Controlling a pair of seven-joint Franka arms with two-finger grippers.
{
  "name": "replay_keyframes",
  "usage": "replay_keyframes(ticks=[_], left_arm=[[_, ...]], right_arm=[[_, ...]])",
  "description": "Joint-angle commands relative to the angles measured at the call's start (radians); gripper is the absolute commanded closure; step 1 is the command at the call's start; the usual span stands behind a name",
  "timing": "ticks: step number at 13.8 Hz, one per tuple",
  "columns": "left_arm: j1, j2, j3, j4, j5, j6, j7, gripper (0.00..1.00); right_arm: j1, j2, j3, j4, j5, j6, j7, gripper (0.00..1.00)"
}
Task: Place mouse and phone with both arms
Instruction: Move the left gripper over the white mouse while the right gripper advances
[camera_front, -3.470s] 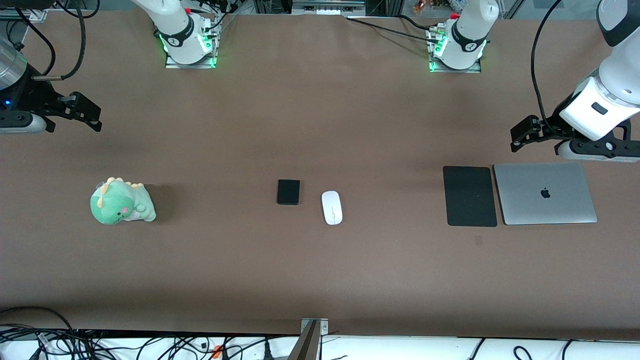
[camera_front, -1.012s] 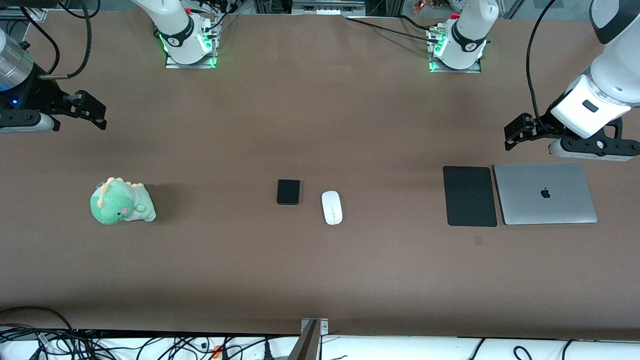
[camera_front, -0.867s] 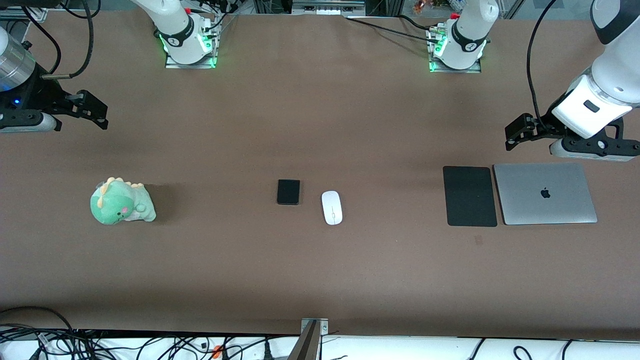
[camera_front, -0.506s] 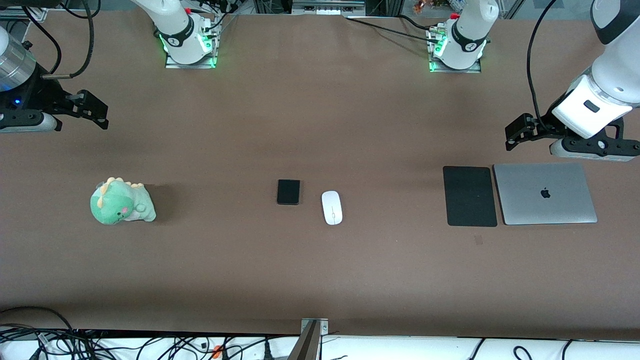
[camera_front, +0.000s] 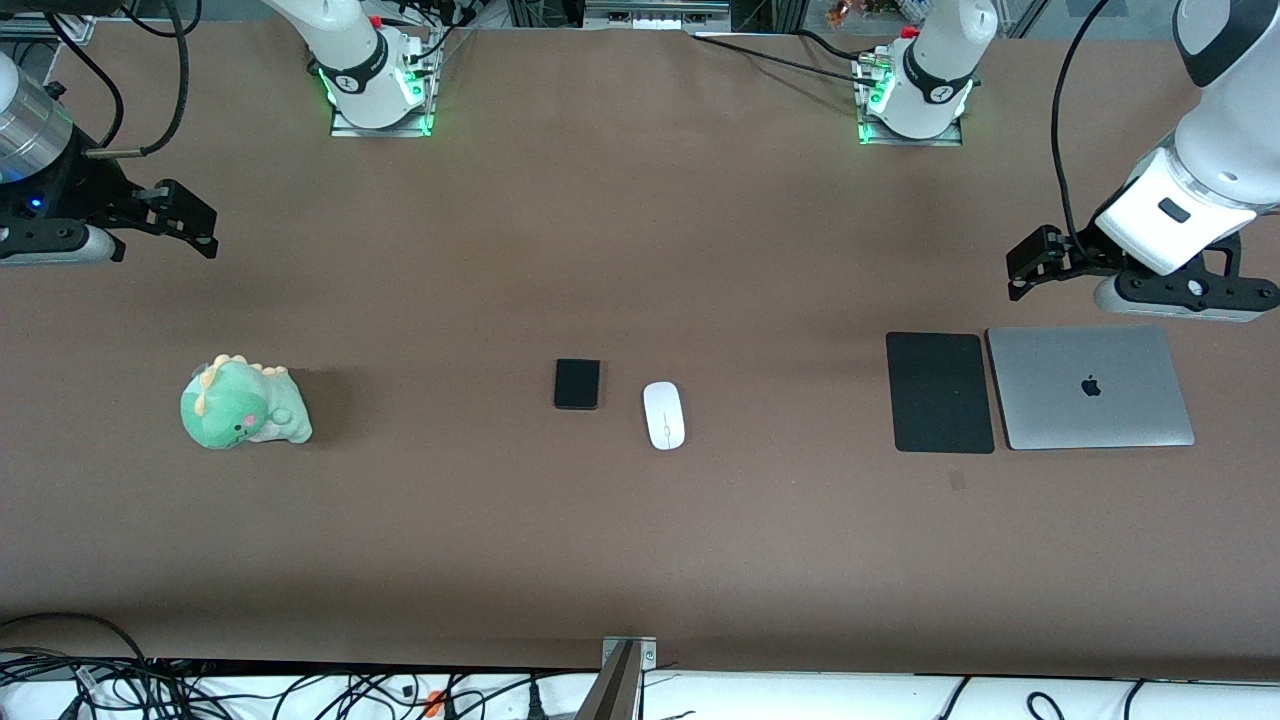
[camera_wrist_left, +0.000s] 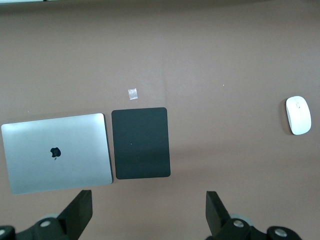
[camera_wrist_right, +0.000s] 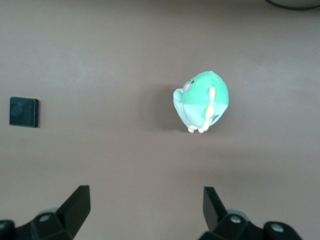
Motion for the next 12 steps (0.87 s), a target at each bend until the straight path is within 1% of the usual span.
replay_keyframes(ticks=[1,3,5,6,8,10,12], left_arm=[[0.005,-0.001,-0.004,0.061,0.036,-0.017,0.018,0.0],[0.01,0.043,0.002,0.059,0.037,-0.021,0.018,0.0],[0.02,0.052,0.001,0.062,0.024,-0.05,0.07,0.0],[0.008,0.063,-0.003,0.065,0.024,-0.06,0.058,0.0],[-0.01,0.098,-0.007,0.068,0.013,-0.06,-0.047,0.0],[-0.053,0.147,-0.019,0.071,-0.036,-0.051,-0.172,0.0],[-0.108,0.196,-0.019,0.074,-0.056,-0.02,-0.278,0.0]], right_arm=[[0.0,-0.005,0.009,-0.009,0.01,-0.01,0.008,0.0],[0.002,-0.001,0.027,-0.02,0.01,-0.005,0.008,0.0],[0.003,0.007,0.029,-0.039,0.016,0.005,0.008,0.0],[0.003,0.013,0.034,-0.04,0.021,0.007,0.008,0.0],[0.003,0.026,0.038,-0.04,0.03,0.011,0.008,0.0],[0.005,0.036,0.044,-0.042,0.03,0.018,0.008,0.0],[0.009,0.045,0.046,-0.042,0.03,0.021,0.009,0.0]])
